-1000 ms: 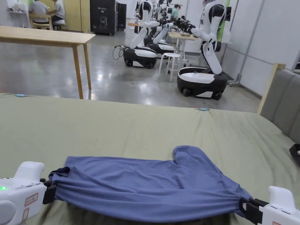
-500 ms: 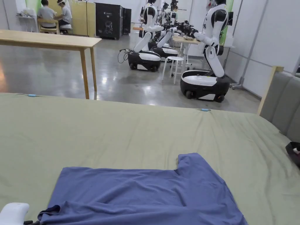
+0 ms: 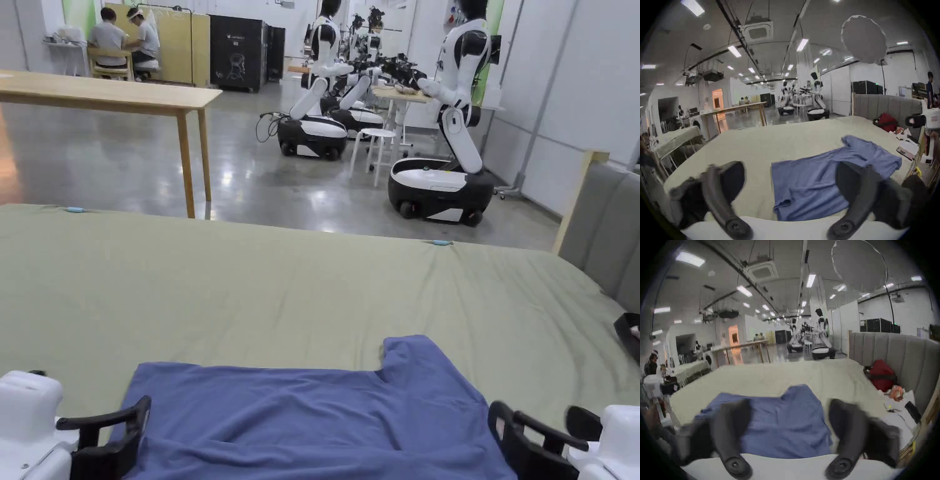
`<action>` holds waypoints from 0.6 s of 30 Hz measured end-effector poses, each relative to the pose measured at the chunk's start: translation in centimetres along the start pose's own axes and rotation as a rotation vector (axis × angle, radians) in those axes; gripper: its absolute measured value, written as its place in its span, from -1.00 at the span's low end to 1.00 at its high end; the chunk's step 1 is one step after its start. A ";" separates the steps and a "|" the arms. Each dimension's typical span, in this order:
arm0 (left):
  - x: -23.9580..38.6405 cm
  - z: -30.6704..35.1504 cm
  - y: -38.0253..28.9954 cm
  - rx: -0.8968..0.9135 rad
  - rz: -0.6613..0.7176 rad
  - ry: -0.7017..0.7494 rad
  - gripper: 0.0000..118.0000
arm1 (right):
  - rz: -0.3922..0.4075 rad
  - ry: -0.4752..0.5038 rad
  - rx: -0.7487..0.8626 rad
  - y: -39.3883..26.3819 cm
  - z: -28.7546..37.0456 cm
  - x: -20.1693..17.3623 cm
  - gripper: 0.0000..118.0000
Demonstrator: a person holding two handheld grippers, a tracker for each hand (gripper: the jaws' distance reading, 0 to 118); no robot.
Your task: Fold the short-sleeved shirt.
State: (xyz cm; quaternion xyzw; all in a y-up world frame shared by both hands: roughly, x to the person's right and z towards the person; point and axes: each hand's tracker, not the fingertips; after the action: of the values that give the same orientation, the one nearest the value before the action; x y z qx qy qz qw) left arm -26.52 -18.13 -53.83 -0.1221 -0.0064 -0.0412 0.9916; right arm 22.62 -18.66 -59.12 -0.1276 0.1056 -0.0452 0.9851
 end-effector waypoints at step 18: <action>-5.6 -22.9 -3.4 -0.375 0.026 0.029 0.97 | 0.070 -0.011 -0.177 -0.1 -11.7 -0.7 -0.93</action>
State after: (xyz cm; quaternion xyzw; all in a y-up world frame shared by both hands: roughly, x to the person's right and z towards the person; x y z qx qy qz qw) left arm -32.31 -26.50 -75.38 -0.3044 0.0171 -0.0308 0.9519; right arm 19.33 -21.47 -69.99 -0.2106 0.1083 -0.0006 0.9716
